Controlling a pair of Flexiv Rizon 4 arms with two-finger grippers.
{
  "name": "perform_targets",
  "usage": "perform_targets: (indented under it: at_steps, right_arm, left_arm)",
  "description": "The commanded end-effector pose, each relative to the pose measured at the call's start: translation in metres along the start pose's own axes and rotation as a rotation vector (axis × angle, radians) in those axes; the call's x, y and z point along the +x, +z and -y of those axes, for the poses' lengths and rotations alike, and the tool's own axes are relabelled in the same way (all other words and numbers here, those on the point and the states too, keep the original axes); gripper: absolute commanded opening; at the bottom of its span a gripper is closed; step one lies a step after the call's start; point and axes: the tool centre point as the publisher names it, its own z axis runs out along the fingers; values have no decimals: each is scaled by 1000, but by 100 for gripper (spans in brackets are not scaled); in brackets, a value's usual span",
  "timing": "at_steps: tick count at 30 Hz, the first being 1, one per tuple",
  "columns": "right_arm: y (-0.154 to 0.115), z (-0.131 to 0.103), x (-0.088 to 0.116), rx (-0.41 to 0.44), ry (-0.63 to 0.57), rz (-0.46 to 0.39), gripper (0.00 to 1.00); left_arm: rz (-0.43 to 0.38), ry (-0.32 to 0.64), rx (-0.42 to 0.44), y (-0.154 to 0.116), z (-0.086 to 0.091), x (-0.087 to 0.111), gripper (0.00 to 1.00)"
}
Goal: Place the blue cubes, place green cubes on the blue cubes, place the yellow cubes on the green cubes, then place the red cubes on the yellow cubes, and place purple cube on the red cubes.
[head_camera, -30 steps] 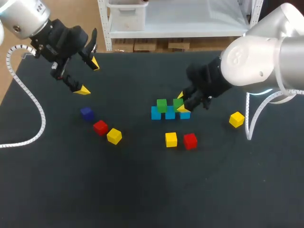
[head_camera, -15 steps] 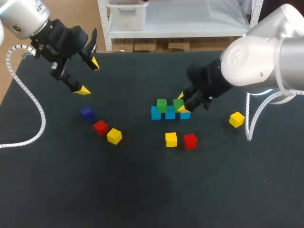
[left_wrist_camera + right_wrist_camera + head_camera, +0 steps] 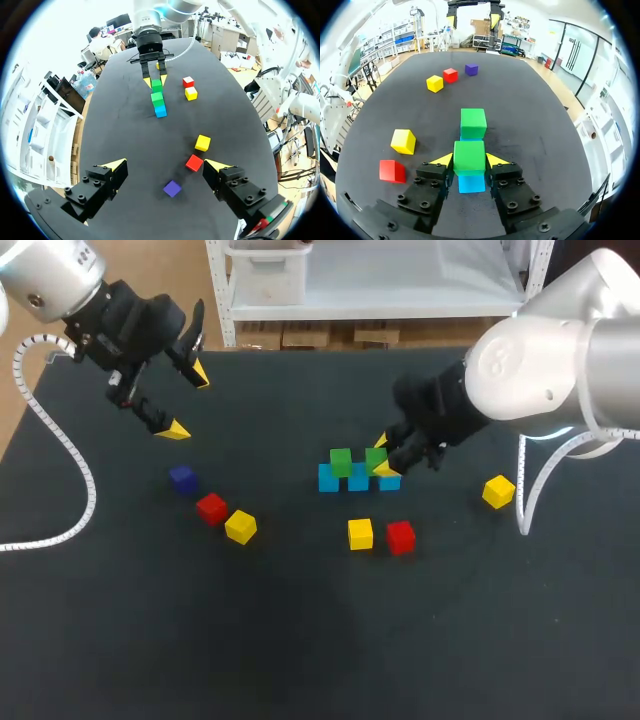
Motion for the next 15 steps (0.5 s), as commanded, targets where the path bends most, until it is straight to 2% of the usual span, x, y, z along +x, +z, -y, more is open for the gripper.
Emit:
perform_targets:
  at_steps: [1, 15]
  right_arm:
    - [0, 1, 1, -3, 2, 2, 41]
    - [2, 4, 2, -1, 4, 4, 44]
  left_arm:
    - [1, 2, 2, 0, -1, 1, 100]
    - [1, 2, 2, 0, -1, 1, 100]
